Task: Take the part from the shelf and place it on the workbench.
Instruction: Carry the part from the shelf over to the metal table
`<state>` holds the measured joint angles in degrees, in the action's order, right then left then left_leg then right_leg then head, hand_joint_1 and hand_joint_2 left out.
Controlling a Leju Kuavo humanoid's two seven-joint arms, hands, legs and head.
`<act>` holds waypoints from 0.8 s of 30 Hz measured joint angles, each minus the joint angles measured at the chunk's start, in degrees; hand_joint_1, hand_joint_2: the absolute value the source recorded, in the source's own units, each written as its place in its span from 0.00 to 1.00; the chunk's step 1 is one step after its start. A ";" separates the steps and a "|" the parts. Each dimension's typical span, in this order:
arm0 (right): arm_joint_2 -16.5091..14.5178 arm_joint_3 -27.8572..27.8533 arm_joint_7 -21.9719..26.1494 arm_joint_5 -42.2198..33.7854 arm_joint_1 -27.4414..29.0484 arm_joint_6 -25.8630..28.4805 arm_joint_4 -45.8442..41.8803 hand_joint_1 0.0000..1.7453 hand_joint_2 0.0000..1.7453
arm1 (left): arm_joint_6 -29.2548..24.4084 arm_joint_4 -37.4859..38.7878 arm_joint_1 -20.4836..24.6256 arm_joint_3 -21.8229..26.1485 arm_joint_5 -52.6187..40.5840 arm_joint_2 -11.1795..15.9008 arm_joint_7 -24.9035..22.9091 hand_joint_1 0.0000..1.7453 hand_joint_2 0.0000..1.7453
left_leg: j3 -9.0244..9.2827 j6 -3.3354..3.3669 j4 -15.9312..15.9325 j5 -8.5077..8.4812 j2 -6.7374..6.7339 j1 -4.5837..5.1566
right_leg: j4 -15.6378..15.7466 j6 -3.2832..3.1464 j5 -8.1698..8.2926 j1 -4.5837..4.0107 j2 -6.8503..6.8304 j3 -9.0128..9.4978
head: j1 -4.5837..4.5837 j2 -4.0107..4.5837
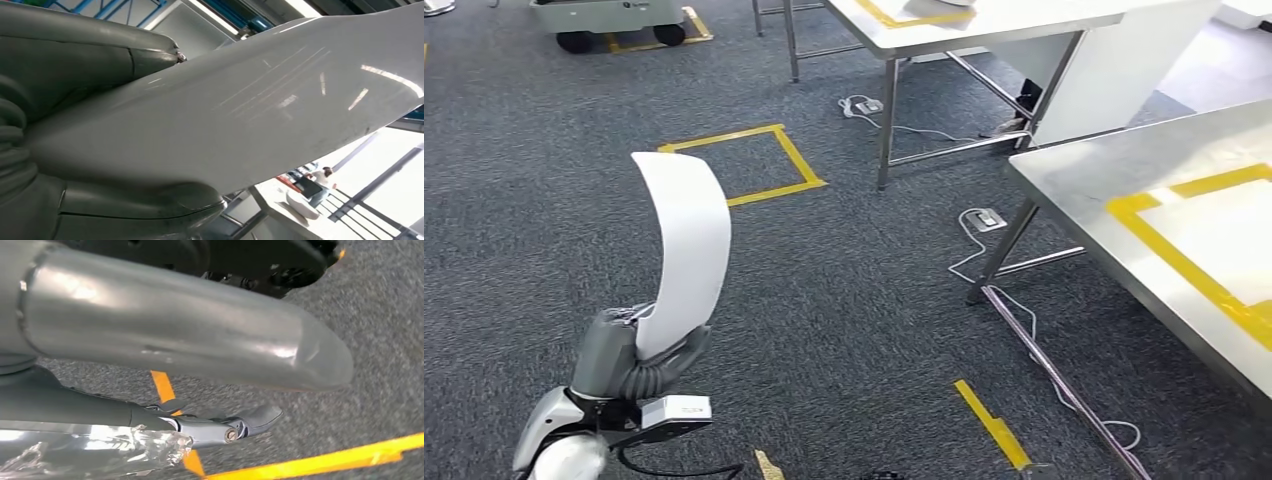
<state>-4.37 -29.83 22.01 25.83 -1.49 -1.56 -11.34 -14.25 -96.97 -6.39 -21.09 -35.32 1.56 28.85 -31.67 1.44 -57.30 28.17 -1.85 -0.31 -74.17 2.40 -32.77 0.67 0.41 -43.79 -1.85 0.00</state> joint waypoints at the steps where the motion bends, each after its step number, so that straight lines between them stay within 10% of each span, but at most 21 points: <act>1: 0.00 -0.04 -0.01 0.04 0.05 0.02 0.00 0.00 0.00 | 0.08 0.03 0.00 -0.01 0.00 -0.01 0.00 1.00 1.00 | 0.21 -0.13 -0.01 0.20 -0.60 -0.05 | 1.80 0.18 1.40 0.16 -0.26 0.97 | -0.01 0.00; 5: -0.02 -0.15 -0.02 0.33 -0.20 0.02 0.00 0.00 0.00 | 0.56 0.05 0.01 -0.03 -0.03 0.02 0.01 1.00 1.00 | 1.41 -1.25 -0.15 1.30 -2.57 0.21 | 14.79 -0.07 6.11 -0.07 -3.73 8.44 | -0.03 0.00; 8: -0.04 -0.24 -0.03 0.57 -0.24 0.00 0.00 0.00 0.00 | 0.85 0.05 0.05 -0.13 -0.08 0.08 0.10 1.00 1.00 | 1.95 -1.99 -0.10 1.78 -3.66 0.34 | 15.58 -1.38 5.92 -0.30 -2.77 8.92 | 0.00 0.00; 11: -0.03 -0.38 0.01 0.79 -0.26 0.02 -0.01 0.00 0.00 | 0.93 0.06 0.06 -0.16 -0.14 0.14 0.17 1.00 1.00 | 0.45 -2.73 -4.14 4.83 -0.69 -0.11 | 15.82 -2.46 6.05 -0.04 -1.10 9.16 | 0.25 0.00; 14: -0.02 -0.47 0.08 1.10 -0.45 0.04 -0.02 0.00 0.00 | 1.06 0.15 -0.15 -0.16 -0.18 0.39 0.19 1.00 1.00 | -5.36 -2.76 -15.42 9.31 1.29 -0.16 | 15.81 -2.86 6.05 -0.20 0.94 9.19 | 0.45 0.00; 16: -0.02 -0.48 0.10 1.22 -0.36 0.03 -0.01 0.00 0.00 | 1.08 0.23 -0.24 -0.16 -0.18 0.49 0.14 1.00 1.00 | -6.40 -2.33 -15.98 7.41 1.50 -0.10 | 15.80 -2.88 6.04 -0.39 2.45 9.33 | 0.48 0.00; 19: -0.11 -0.48 0.11 1.27 -0.28 -0.01 0.00 0.00 0.00 | 1.12 0.25 -0.26 -0.16 -0.19 0.56 0.11 1.00 1.00 | -2.52 -0.95 -5.67 0.75 4.06 0.13 | 15.75 -2.78 6.07 -0.48 4.67 9.44 | 0.44 0.00; 21: -0.21 -0.49 0.12 1.28 -0.30 -0.02 0.00 0.00 0.00 | 1.15 0.25 -0.25 -0.16 -0.22 0.63 0.11 1.00 1.00 | -0.83 -0.43 -1.58 -0.27 5.76 0.25 | 15.69 -2.34 6.23 -0.32 5.87 9.06 | 0.51 0.00; 24: -0.17 -0.52 0.13 1.31 0.03 -0.03 0.00 0.00 0.00 | 1.22 0.25 -0.13 -0.17 -0.27 0.64 0.10 1.00 1.00 | -0.24 -0.35 -0.20 -0.31 4.56 0.13 | 15.89 -1.32 6.45 -0.20 6.84 8.46 | 0.56 0.00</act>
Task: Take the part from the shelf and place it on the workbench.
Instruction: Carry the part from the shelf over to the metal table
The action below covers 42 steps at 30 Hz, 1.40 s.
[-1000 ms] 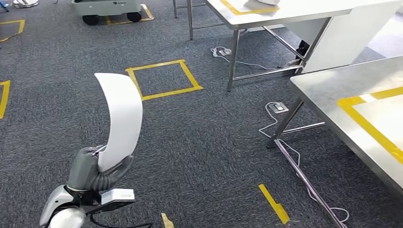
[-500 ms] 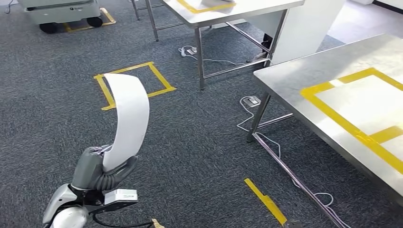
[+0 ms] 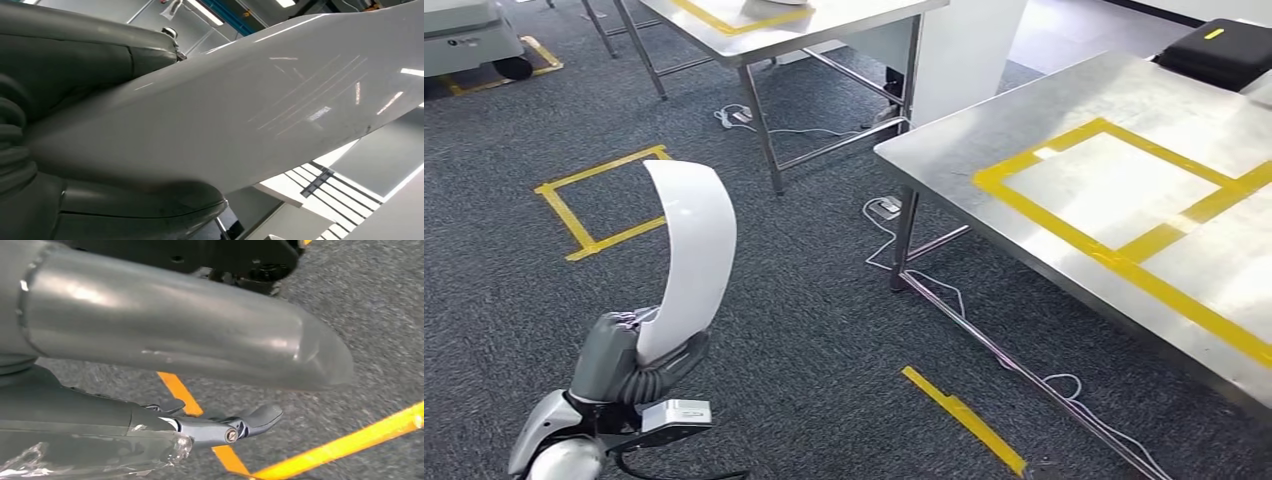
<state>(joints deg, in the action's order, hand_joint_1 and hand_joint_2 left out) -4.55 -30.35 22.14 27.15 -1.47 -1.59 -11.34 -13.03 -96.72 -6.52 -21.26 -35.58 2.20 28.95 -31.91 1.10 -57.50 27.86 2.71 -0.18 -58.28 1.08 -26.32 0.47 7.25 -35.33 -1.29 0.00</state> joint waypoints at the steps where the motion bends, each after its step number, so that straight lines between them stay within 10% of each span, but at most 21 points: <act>1: 0.06 -0.01 0.01 0.02 0.09 0.02 0.00 0.00 0.00 | 0.01 -0.01 0.04 -0.02 0.00 -0.05 -0.01 1.00 1.00 | 0.24 0.08 0.53 -0.25 -0.64 -0.16 | -0.67 0.23 -0.57 -0.12 -0.90 -0.44 | -0.16 0.00; 4: 0.16 -0.03 0.04 0.10 -0.13 0.06 0.00 0.00 0.00 | 0.03 0.02 -0.04 -0.05 -0.02 -0.16 -0.07 1.00 1.00 | 0.59 0.25 1.28 -0.58 -2.85 -0.37 | -9.20 0.90 -5.27 -0.14 -5.72 -4.57 | -0.61 0.00; 7: 0.17 -0.08 0.04 0.25 -0.17 0.22 0.00 0.00 0.00 | 0.06 0.17 -0.19 -0.04 -0.15 -0.10 -0.16 1.00 1.00 | 0.64 0.14 1.22 -0.36 -5.15 -0.38 | -14.67 1.81 -6.56 0.39 -7.02 -6.98 | -0.63 0.00; 12: 0.15 -0.39 -0.07 0.69 -0.43 0.58 -0.01 0.00 0.00 | 0.85 0.30 0.23 -0.03 -0.55 0.05 -0.40 1.00 1.00 | 1.23 -1.39 0.58 0.52 -7.73 -0.26 | 0.10 1.84 -0.93 0.56 -10.32 1.46 | -0.67 0.00; 15: 0.14 -0.41 -0.28 1.15 -0.44 0.58 -0.01 0.00 0.00 | 1.64 0.42 1.53 -0.03 -0.93 0.33 -0.87 1.00 1.00 | 1.41 -2.14 0.27 0.87 -8.37 -0.30 | 0.02 0.32 -0.99 0.37 -9.07 1.43 | -0.55 0.00; 17: 0.16 -0.45 -0.37 1.46 -0.47 0.57 -0.02 0.00 0.00 | 1.98 0.51 2.51 0.01 -1.14 0.62 -1.24 1.00 1.00 | 0.59 -2.60 -2.00 2.77 -6.52 -0.63 | 0.07 -0.50 -0.87 0.44 -8.08 1.45 | -0.40 0.00; 20: 0.20 -0.51 -0.39 1.66 -0.83 0.52 -0.02 0.00 0.00 | 2.35 0.75 3.06 0.06 -1.50 1.15 -1.57 1.00 1.00 | -4.54 -2.63 -13.01 8.07 -3.48 -0.72 | 0.11 -1.21 -0.75 0.28 -6.17 1.40 | -0.17 0.00; 22: 0.20 -0.51 -0.43 1.77 -0.82 0.42 -0.02 0.00 0.00 | 2.62 1.04 3.25 0.09 -1.71 1.41 -1.87 1.00 1.00 | -6.77 -2.18 -16.83 8.25 -3.18 -0.60 | 0.11 -1.41 -0.69 -0.05 -4.62 1.40 | -0.17 0.00; 26: 0.03 -0.52 -0.57 2.17 -0.73 0.29 -0.02 0.00 0.00 | 3.00 1.40 4.18 0.26 -2.15 1.74 -2.42 1.00 1.00 | -2.12 0.41 -4.82 0.50 0.46 0.09 | 0.06 -1.44 -0.44 -0.45 -1.74 1.35 | -0.27 0.00; 28: -0.13 -0.54 -0.70 2.50 -0.79 0.21 -0.01 0.00 0.00 | 3.20 1.59 4.67 0.27 -2.47 1.81 -2.59 1.00 1.00 | -0.68 1.12 -1.24 -0.27 2.39 0.33 | 0.01 -0.99 -0.20 -0.21 -0.62 0.87 | -0.17 0.00; 30: -0.10 -0.54 -0.88 2.93 -0.75 0.16 -0.01 0.00 0.00 | 3.41 1.81 5.23 0.24 -2.75 1.79 -2.96 1.00 1.00 | -0.35 0.87 -0.28 -0.24 1.43 0.28 | 0.16 -0.31 0.08 -0.05 0.47 0.29 | 0.03 0.00; 37: 0.00 -0.05 -1.75 5.80 -1.32 0.20 -0.01 0.00 0.00 | 4.29 3.92 7.45 0.25 -3.68 1.61 -4.74 1.00 1.00 | 0.34 0.55 1.30 -0.75 -4.35 -0.21 | -14.52 2.01 -6.94 0.36 -6.82 -7.27 | -0.90 0.00; 42: 0.07 0.44 -2.07 7.09 -1.27 0.21 -0.02 0.00 0.00 | 4.37 5.26 8.56 0.33 -3.97 1.50 -5.46 1.00 1.00 | 0.66 -0.80 0.83 0.03 -7.10 -0.12 | -0.43 2.03 -0.73 0.58 -9.03 1.13 | -0.85 0.00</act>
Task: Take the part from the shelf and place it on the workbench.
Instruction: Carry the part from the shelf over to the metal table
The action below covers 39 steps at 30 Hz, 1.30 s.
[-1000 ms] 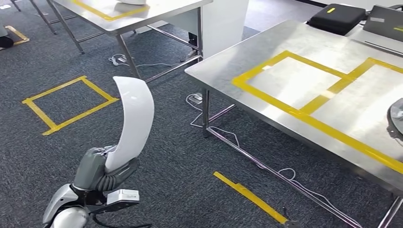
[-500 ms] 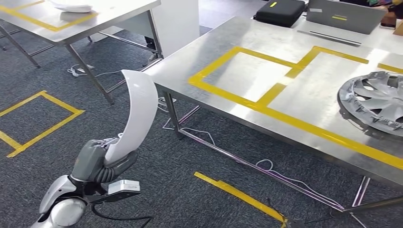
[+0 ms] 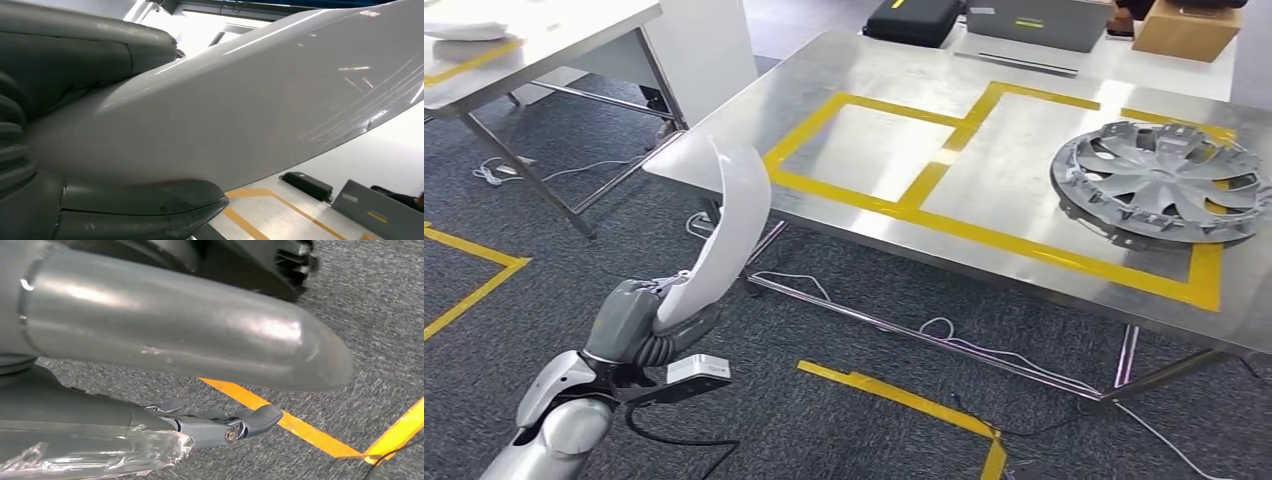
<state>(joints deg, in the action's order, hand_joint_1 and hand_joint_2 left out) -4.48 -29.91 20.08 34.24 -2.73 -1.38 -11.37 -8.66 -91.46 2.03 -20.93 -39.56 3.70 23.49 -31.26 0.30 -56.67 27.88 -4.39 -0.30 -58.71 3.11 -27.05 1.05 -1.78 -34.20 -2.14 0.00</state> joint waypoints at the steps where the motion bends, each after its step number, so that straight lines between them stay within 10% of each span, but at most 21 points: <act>1: 0.00 0.09 -0.05 0.14 -0.04 -0.02 0.00 0.00 0.00 | -0.01 0.19 0.27 0.04 -0.02 -0.03 -0.03 1.00 1.00 | 0.06 -0.30 -0.09 0.11 -0.22 0.13 | 1.08 -0.46 -0.06 -0.12 -0.04 0.69 | 0.10 0.00; 5: 0.01 0.21 -0.21 0.40 0.23 -0.11 0.01 0.00 0.00 | -0.02 0.82 0.94 0.11 -0.04 -0.27 -0.08 1.00 1.00 | -0.09 -1.25 -1.41 1.36 0.66 -0.10 | 1.22 -2.18 -0.17 -0.14 0.79 0.96 | 0.33 0.00; 10: 0.02 0.24 -0.21 0.65 -0.11 -0.81 0.00 0.00 0.00 | -0.17 1.62 1.01 0.38 0.03 -0.32 -0.70 1.00 1.00 | -8.11 -1.66 -17.23 7.87 3.85 -0.29 | 1.25 -3.22 -0.36 -0.20 2.05 1.27 | 0.48 0.00; 15: 0.01 0.64 -0.29 1.38 -0.14 -1.38 0.01 0.00 0.00 | -0.49 2.54 1.55 1.30 0.13 -0.76 -1.23 1.00 1.00 | -3.25 -0.06 -4.13 -1.07 4.30 -0.01 | 1.08 -2.84 -1.00 -0.61 3.49 2.09 | 0.46 0.00; 20: 0.03 1.15 -0.78 2.41 -0.02 -1.41 0.01 0.00 0.00 | -0.84 3.33 2.20 1.73 0.03 -1.42 -1.87 1.00 1.00 | -2.01 0.75 -0.88 -1.07 4.41 -0.11 | 0.39 -1.34 -1.79 -0.60 3.37 1.34 | 0.37 0.00; 24: 0.07 1.72 -1.49 3.38 0.01 -1.29 0.02 0.00 0.00 | -1.14 4.23 2.96 1.97 -0.39 -2.07 -2.38 1.00 1.00 | -1.55 1.38 -0.54 -0.88 4.19 -0.26 | -12.06 -0.58 -7.06 -0.38 2.39 -5.37 | 0.04 0.00; 26: 0.07 1.89 -1.73 3.66 0.20 -1.20 0.02 0.00 0.00 | -1.17 4.81 3.04 2.02 -0.63 -2.26 -2.52 1.00 1.00 | -1.29 1.42 -0.56 -0.60 4.17 -0.21 | -15.05 -0.39 -6.86 -0.37 2.34 -7.58 | 0.02 0.00; 30: 0.17 2.36 -2.33 4.40 0.22 -0.85 0.02 0.00 0.00 | -1.39 5.66 3.46 2.19 -1.01 -2.61 -3.15 1.00 1.00 | -0.05 0.72 -0.66 0.44 4.17 -0.05 | -1.97 -0.87 0.38 -0.48 1.77 -1.72 | 0.03 0.00; 35: 0.13 3.08 -3.21 5.51 0.39 -0.67 0.02 0.00 0.00 | -1.64 6.73 4.89 2.43 -2.08 -2.90 -4.13 1.00 1.00 | 0.05 -0.58 -1.14 1.44 4.14 0.07 | 0.98 -2.37 0.02 -0.54 1.84 0.28 | 0.46 0.00; 39: 0.09 3.34 -3.39 5.80 0.32 -0.63 0.02 0.00 0.00 | -1.67 7.52 5.74 2.48 -2.63 -2.93 -4.45 1.00 1.00 | -5.93 -1.54 -12.97 6.69 4.19 -0.22 | 1.21 -3.46 -0.56 -0.36 2.00 1.25 | 0.88 0.00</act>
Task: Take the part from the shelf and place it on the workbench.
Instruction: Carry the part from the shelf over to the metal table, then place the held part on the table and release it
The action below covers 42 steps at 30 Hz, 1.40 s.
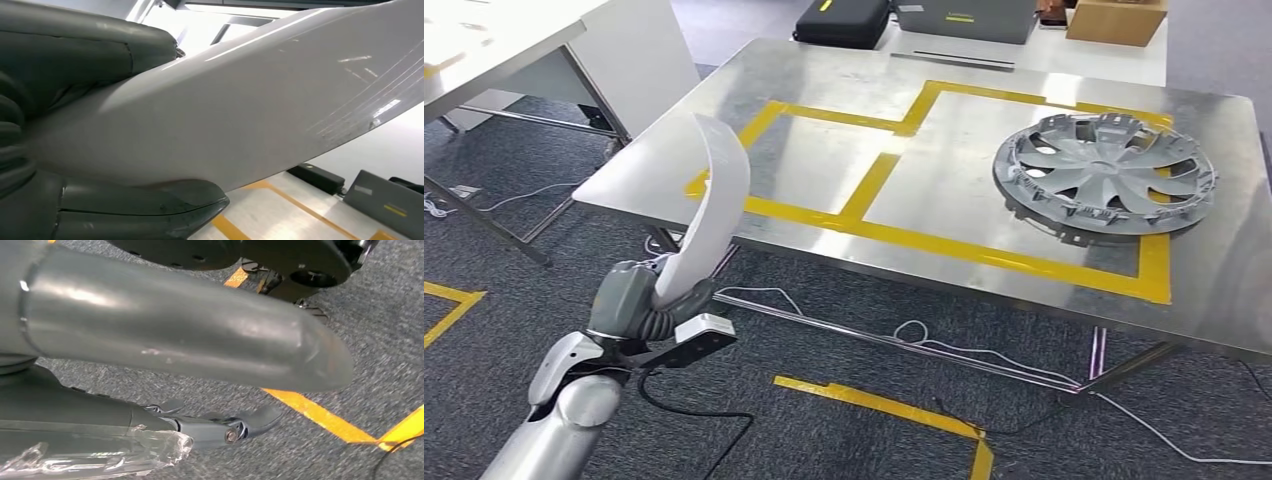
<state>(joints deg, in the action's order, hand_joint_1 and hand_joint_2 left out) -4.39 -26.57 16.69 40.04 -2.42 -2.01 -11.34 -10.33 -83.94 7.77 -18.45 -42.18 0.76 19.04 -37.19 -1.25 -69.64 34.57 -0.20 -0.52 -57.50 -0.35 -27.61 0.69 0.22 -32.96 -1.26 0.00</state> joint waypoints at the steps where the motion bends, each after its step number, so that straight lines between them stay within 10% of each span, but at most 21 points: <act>1: -0.01 0.06 -0.06 0.09 -0.01 0.00 0.00 0.00 0.00 | -0.01 0.33 0.06 0.01 -0.20 0.00 -0.22 1.00 1.00 | -2.00 -0.07 -3.20 0.68 0.00 -0.04 | -0.01 -0.08 -0.20 -0.03 0.10 0.24 | -0.03 0.00; 3: -0.02 0.17 -0.20 0.27 0.03 -0.04 0.00 0.00 0.00 | 0.01 1.08 0.25 0.01 -0.51 -0.02 -0.64 1.00 1.00 | -3.35 0.09 -3.78 -1.50 0.01 -0.03 | -0.01 -0.04 -0.71 -0.07 0.38 0.95 | -0.01 0.00; 7: -0.11 0.41 -0.37 0.46 -0.03 -0.06 0.02 0.00 0.00 | 0.01 2.12 1.16 0.01 -0.97 -0.10 -0.87 1.00 1.00 | 1.50 1.39 9.24 -9.19 0.09 0.36 | -0.09 0.67 -1.90 -0.24 0.80 2.24 | -0.02 0.00; 12: -0.13 0.70 -0.44 0.64 -0.15 -0.07 0.04 0.00 0.00 | -0.02 2.80 1.69 0.07 -1.24 -0.46 -0.98 1.00 1.00 | 3.15 2.52 12.11 -8.43 0.14 0.25 | -0.82 2.24 -3.13 -0.24 0.59 1.67 | -0.15 0.01; 17: -0.13 0.77 -0.51 1.02 -0.13 -0.19 0.04 0.00 0.00 | 0.16 4.13 2.36 0.07 -2.33 -0.98 -1.84 1.00 1.00 | 4.54 3.17 12.48 -7.42 0.07 0.11 | -16.09 3.10 -7.80 0.08 0.31 -7.70 | -0.59 0.00; 22: -0.14 0.82 -0.58 1.27 -0.10 -0.25 0.07 0.00 0.00 | 0.40 5.65 3.30 -0.09 -3.31 -1.43 -2.32 1.00 1.00 | 6.73 2.35 12.33 -5.47 0.13 0.32 | -2.70 2.62 1.78 -0.10 -0.18 -3.13 | -0.62 0.00; 28: -0.30 1.03 -0.67 1.53 -0.03 -0.27 0.09 0.00 0.00 | 0.57 6.39 4.41 -0.27 -3.59 -1.73 -2.66 1.00 1.00 | 5.69 0.61 9.41 -3.33 0.05 0.28 | -0.49 0.60 0.58 0.00 0.02 -1.29 | -0.09 0.00; 31: -0.33 1.09 -0.80 1.91 -0.26 -0.22 0.09 0.00 0.00 | 1.37 7.21 5.00 -0.77 -4.46 -1.74 -3.11 1.00 1.00 | -0.65 0.08 -1.76 0.58 0.05 0.11 | -0.43 -0.09 -0.03 -0.02 0.08 -0.59 | 0.05 0.00; 33: -0.34 1.13 -0.95 2.09 -0.28 -0.22 0.09 0.00 0.00 | 1.73 7.93 5.06 -1.20 -4.97 -1.87 -3.47 1.00 1.00 | -3.41 0.13 -4.77 -0.43 0.05 0.11 | -0.44 -0.12 -0.52 -0.08 0.26 0.08 | 0.06 0.00; 37: -0.66 1.20 -1.07 2.15 -0.30 -0.21 0.10 0.00 0.00 | 1.79 8.79 5.63 -1.60 -5.23 -2.19 -3.67 1.00 1.00 | 0.72 1.49 7.42 -9.16 0.09 0.45 | -0.41 0.42 -1.69 -0.24 0.70 1.62 | 0.02 0.00; 42: -0.89 1.32 -1.08 2.17 -0.40 -0.22 0.09 0.00 0.00 | 1.88 9.30 6.26 -1.87 -5.32 -2.62 -3.76 1.00 1.00 | 2.58 2.43 11.79 -8.62 0.26 0.48 | -0.45 1.99 -2.50 -0.22 0.49 1.39 | 0.10 0.00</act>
<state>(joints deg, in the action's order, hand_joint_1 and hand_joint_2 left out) -5.28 -25.25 15.61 42.21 -2.81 -2.23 -11.26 -8.45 -74.64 14.03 -20.32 -47.50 -1.85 15.28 -34.61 1.19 -57.84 25.95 0.06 -0.04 -57.94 1.64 -30.11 0.47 0.71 -31.57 -1.16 0.00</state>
